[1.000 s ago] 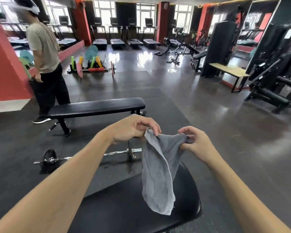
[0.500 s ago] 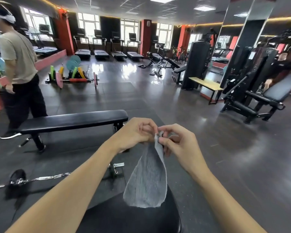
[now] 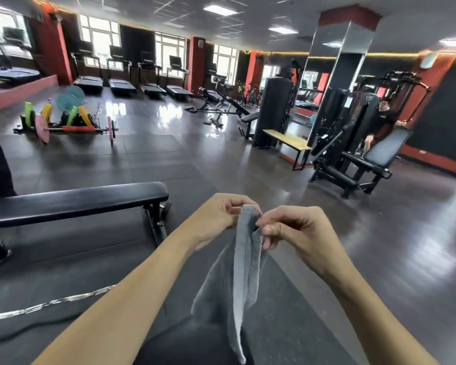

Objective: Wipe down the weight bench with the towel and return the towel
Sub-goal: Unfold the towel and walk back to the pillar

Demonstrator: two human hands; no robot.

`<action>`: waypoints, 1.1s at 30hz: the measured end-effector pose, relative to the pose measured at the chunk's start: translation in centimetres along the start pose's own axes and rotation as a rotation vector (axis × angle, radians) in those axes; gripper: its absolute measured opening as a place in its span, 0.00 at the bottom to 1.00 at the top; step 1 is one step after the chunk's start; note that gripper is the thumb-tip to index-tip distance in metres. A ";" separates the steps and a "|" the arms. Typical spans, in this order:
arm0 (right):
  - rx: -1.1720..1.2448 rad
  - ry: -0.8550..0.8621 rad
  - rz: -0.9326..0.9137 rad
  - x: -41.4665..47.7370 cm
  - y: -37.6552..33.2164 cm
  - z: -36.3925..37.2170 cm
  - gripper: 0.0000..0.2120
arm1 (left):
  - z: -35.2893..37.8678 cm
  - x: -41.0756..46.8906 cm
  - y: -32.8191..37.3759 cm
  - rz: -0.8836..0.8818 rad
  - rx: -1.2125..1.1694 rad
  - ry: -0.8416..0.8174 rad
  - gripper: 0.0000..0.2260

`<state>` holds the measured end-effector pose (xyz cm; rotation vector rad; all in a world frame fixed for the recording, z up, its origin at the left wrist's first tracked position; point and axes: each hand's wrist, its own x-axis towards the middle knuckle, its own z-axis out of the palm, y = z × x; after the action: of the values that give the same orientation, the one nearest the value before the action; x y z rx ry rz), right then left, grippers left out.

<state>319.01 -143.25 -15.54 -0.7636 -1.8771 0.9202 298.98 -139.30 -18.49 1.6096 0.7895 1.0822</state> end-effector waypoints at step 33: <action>-0.437 0.021 0.153 10.6 27.0 -39.8 0.14 | 24.8 38.3 -15.4 0.137 0.138 0.403 0.06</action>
<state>353.97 -108.90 -20.11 -1.1860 -2.0495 0.5906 336.85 -110.36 -25.38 1.5983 1.0471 1.5078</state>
